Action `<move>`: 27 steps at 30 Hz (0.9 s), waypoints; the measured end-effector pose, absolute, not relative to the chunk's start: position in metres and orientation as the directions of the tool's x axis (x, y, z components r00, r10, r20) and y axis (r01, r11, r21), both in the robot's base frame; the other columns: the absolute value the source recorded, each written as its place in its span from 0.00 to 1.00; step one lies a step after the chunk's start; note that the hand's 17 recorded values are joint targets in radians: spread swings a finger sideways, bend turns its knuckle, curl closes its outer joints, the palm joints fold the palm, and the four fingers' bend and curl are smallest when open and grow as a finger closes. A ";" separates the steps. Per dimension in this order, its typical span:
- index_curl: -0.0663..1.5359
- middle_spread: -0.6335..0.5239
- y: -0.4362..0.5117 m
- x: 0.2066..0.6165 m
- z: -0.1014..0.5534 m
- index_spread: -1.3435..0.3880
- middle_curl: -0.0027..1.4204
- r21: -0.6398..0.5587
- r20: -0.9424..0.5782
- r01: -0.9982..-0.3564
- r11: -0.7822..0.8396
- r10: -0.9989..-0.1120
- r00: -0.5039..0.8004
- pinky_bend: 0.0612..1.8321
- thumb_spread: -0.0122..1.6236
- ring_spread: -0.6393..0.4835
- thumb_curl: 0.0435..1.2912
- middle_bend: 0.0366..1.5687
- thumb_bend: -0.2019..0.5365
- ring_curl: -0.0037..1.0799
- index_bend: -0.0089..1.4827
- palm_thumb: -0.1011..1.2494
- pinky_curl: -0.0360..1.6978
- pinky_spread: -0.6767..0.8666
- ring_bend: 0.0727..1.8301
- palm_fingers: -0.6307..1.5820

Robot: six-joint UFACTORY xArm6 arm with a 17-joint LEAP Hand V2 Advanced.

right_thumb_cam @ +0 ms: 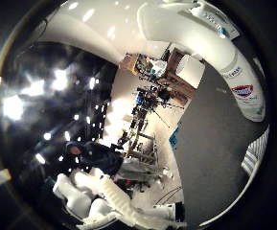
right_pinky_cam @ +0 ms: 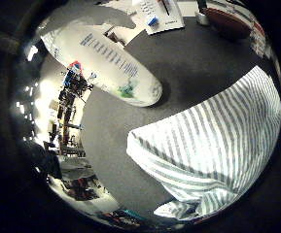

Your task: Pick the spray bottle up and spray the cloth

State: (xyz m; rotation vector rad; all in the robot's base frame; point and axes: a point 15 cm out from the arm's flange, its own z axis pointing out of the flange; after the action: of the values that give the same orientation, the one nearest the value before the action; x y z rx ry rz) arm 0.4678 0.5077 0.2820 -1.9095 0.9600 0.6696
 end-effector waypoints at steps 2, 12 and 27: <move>0.24 0.68 0.505 0.470 0.286 0.67 0.23 -0.465 -0.748 -0.827 -0.318 -0.359 0.558 0.53 0.56 0.85 0.23 0.10 0.23 0.20 0.12 0.23 0.15 0.85 0.23 0.32; 0.24 0.70 0.482 0.461 0.303 0.67 0.22 -0.457 -0.695 -0.811 -0.365 -0.423 0.581 0.51 0.57 0.86 0.23 0.10 0.23 0.20 0.12 0.26 0.14 0.85 0.20 0.32; 0.25 0.72 0.379 0.477 0.371 0.67 0.21 -0.441 -0.500 -0.829 -0.344 -0.673 0.545 0.49 0.58 0.88 0.23 0.09 0.23 0.21 0.13 0.28 0.13 0.86 0.16 0.32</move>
State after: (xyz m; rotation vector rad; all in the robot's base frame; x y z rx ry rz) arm 0.4773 0.3794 0.3706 -2.1148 1.2060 0.3004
